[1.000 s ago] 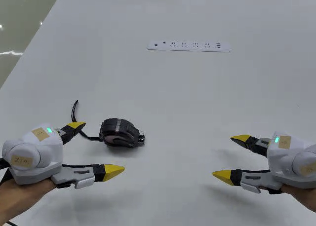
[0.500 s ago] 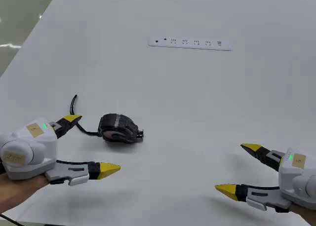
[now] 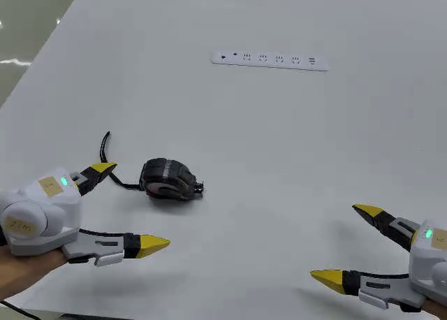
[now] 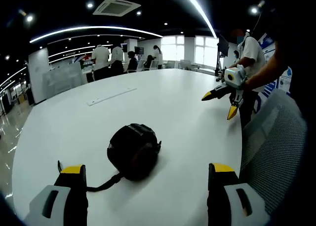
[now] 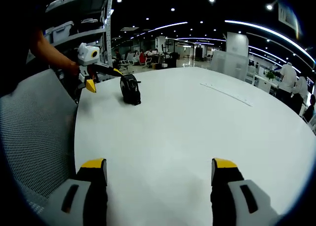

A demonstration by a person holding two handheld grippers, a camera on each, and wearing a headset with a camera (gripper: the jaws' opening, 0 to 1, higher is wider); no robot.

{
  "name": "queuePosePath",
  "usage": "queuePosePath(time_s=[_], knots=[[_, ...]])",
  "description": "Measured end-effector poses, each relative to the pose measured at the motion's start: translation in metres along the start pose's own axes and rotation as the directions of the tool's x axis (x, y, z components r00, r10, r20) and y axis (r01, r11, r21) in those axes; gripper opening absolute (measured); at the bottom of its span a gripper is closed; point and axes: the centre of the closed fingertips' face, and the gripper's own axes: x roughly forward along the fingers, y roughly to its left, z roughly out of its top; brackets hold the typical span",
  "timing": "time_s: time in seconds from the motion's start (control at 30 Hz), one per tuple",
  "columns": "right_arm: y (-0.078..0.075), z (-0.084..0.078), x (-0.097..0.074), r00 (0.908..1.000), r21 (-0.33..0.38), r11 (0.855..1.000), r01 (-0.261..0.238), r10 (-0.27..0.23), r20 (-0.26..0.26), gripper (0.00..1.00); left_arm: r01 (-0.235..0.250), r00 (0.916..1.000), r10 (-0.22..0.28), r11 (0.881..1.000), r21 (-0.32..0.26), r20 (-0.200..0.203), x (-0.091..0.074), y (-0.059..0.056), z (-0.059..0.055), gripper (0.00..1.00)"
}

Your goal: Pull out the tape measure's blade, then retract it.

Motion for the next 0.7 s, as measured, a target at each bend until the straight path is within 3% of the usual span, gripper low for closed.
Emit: queuePosePath(time_s=[0.23,0.7], knots=[[-0.0039,-0.0016,-0.0016,0.9996,0.027,0.999,0.023,-0.023,0.015,1.00,-0.002,1.0000,0.002,1.000,0.009,-0.003,-0.0010,0.0012,-0.0022,1.00],[-0.0021,-0.0023,-0.0009,0.9996,0.021,0.999,0.024,-0.024,0.012,1.00,-0.005,1.0000,0.005,1.000,0.004,0.004,0.0001,0.0020,-0.0012,1.00]])
